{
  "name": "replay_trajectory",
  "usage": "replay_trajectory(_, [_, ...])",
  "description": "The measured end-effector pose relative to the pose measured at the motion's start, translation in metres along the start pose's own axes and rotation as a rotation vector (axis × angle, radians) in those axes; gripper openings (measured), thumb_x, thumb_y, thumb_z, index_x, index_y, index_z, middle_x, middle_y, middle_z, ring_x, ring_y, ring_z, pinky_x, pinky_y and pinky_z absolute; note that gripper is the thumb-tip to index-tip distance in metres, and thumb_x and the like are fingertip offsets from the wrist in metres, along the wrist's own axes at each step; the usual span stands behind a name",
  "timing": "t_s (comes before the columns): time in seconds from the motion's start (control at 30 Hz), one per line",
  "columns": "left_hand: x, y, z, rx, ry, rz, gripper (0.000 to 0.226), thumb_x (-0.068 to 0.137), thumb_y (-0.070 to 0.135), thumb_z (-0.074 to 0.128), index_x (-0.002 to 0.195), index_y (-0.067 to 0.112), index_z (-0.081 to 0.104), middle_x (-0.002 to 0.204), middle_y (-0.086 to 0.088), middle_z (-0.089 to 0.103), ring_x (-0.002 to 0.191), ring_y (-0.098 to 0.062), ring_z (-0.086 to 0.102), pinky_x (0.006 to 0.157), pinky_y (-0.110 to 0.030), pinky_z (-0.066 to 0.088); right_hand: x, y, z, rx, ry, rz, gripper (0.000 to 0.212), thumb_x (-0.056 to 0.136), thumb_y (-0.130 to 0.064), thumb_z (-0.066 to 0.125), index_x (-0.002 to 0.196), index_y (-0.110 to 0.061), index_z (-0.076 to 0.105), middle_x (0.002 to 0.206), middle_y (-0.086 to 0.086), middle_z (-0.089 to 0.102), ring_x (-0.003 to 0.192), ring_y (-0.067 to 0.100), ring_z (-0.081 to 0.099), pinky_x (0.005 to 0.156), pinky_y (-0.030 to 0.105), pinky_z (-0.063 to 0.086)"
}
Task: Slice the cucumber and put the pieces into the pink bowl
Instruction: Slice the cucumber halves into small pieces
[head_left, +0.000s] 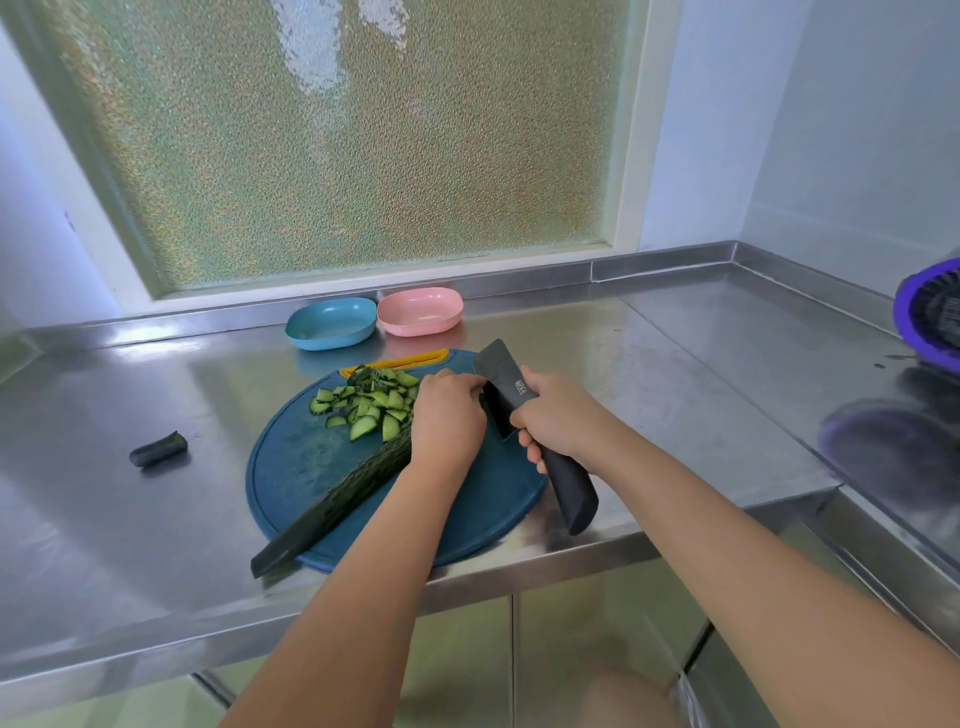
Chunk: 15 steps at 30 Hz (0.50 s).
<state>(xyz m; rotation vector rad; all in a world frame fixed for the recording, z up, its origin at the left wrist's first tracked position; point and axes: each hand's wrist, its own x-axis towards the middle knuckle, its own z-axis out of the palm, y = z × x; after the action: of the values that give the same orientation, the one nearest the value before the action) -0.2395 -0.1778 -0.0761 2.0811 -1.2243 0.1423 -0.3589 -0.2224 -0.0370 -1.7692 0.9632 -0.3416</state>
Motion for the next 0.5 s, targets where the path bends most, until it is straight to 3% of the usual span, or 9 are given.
replay_trajectory(0.13, [0.001, -0.001, 0.002, 0.007, 0.0, 0.001, 0.032, 0.092, 0.003, 0.043, 0.109, 0.011, 0.069, 0.105, -0.019, 0.062, 0.101, -0.033, 0.052, 0.083, -0.037, 0.041, 0.002, 0.0, 0.003, -0.084, 0.016, -0.021, 0.069, 0.088, 0.002, 0.038, 0.151, -0.022, 0.023, 0.06, 0.007, 0.055, 0.036, 0.013, 0.05, 0.038, 0.022, 0.043])
replay_trajectory(0.27, [0.001, -0.003, 0.003, 0.015, 0.001, 0.003, 0.033, 0.09, 0.002, 0.044, 0.108, 0.012, 0.07, 0.1, -0.019, 0.062, 0.097, -0.033, 0.051, 0.078, -0.037, 0.042, 0.0, -0.006, 0.01, -0.231, 0.026, -0.044, 0.07, 0.085, 0.004, 0.034, 0.15, -0.018, 0.021, 0.071, 0.014, 0.06, 0.047, 0.022, 0.057, 0.051, 0.033, 0.054])
replay_trajectory(0.5, [0.001, -0.003, 0.003, 0.02, -0.002, 0.009, 0.034, 0.09, 0.002, 0.044, 0.109, 0.014, 0.07, 0.101, -0.018, 0.061, 0.097, -0.032, 0.05, 0.078, -0.034, 0.04, 0.0, -0.009, 0.02, -0.362, 0.031, -0.037, 0.075, 0.085, 0.005, 0.035, 0.152, -0.016, 0.01, 0.079, 0.016, 0.063, 0.05, 0.023, 0.06, 0.049, 0.031, 0.053])
